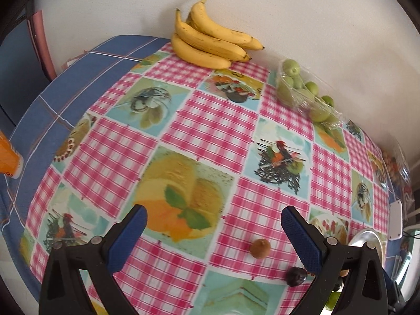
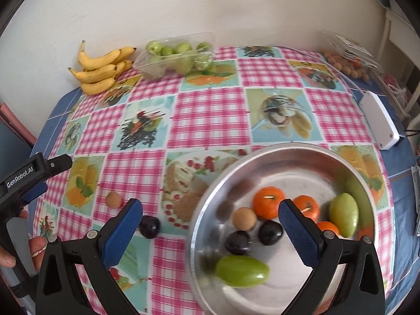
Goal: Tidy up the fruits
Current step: 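Withdraw both open tools from the bowl toward the remaining plum and kiwi, then close the right tool on the black plum while the left tool grasps the brown kiwi, then lift the plum and kiwi and carry both over the steel bowl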
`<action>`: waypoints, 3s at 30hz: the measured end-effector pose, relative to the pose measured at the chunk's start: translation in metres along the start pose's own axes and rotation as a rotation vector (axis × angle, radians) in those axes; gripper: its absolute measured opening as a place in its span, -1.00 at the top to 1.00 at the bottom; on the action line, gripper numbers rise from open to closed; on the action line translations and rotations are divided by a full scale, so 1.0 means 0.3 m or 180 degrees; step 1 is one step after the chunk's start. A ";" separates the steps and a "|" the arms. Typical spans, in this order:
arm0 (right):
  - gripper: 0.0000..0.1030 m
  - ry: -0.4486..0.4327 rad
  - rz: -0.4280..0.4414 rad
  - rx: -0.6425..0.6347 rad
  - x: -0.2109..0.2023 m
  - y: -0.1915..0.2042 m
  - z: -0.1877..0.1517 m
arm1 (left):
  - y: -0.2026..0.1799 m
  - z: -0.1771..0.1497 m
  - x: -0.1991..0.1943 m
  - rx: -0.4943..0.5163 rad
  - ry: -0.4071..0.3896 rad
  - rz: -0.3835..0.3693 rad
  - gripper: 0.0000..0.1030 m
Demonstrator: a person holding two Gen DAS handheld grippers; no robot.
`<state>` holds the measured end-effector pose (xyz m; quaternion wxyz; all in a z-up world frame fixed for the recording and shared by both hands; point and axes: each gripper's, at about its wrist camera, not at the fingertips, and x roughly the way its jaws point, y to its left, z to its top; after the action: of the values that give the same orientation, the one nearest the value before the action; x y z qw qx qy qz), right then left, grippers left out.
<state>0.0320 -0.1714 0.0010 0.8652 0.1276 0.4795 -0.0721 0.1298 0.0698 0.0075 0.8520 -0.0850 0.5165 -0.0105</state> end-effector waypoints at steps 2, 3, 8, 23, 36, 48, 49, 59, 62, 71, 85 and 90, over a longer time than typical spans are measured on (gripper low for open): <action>-0.99 0.0015 0.0044 -0.0063 0.007 0.035 -0.001 | 0.021 0.007 -0.004 -0.0023 -0.0016 0.0018 -1.00; -0.99 0.0020 0.0066 -0.0092 0.011 0.052 -0.001 | 0.032 0.011 -0.006 -0.0036 -0.0018 0.0023 -1.00; -0.99 0.0057 0.0155 -0.0207 0.031 0.120 -0.006 | 0.059 0.022 -0.012 -0.0044 -0.0037 0.0047 -1.00; -0.86 0.0261 0.0171 -0.0448 0.107 0.203 -0.036 | -0.002 -0.022 0.063 0.0185 0.0287 -0.0037 -1.00; -0.06 0.0451 0.0206 -0.0497 0.168 0.220 -0.060 | -0.090 -0.081 0.144 0.0350 0.0623 -0.0254 -0.67; 0.36 0.0569 0.0247 -0.0530 0.199 0.228 -0.079 | -0.141 -0.103 0.180 0.0368 0.0760 -0.0475 0.07; 0.40 0.0574 0.0248 -0.0538 0.200 0.231 -0.080 | -0.143 -0.103 0.182 0.0358 0.0766 -0.0484 0.12; 0.41 0.0580 0.0263 -0.0546 0.201 0.230 -0.079 | -0.159 -0.107 0.192 0.0409 0.0781 -0.0546 0.49; 0.41 0.0584 0.0265 -0.0548 0.201 0.230 -0.078 | -0.169 -0.107 0.189 0.0425 0.0800 -0.0573 0.49; 0.41 0.0467 0.0287 -0.0577 0.158 0.240 -0.068 | -0.184 -0.059 0.106 0.0430 0.0611 -0.0650 0.49; 0.41 0.0183 0.0369 -0.0498 0.038 0.225 -0.030 | -0.165 -0.018 -0.003 0.0418 0.0349 -0.0666 0.49; 0.41 0.0193 0.0363 -0.0483 0.036 0.216 -0.033 | -0.169 -0.021 -0.016 0.0440 0.0313 -0.0631 0.49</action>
<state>0.0457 -0.1066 -0.0032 0.8602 0.0909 0.5014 0.0176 0.1256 0.0194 0.0168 0.8243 -0.0762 0.5447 -0.1343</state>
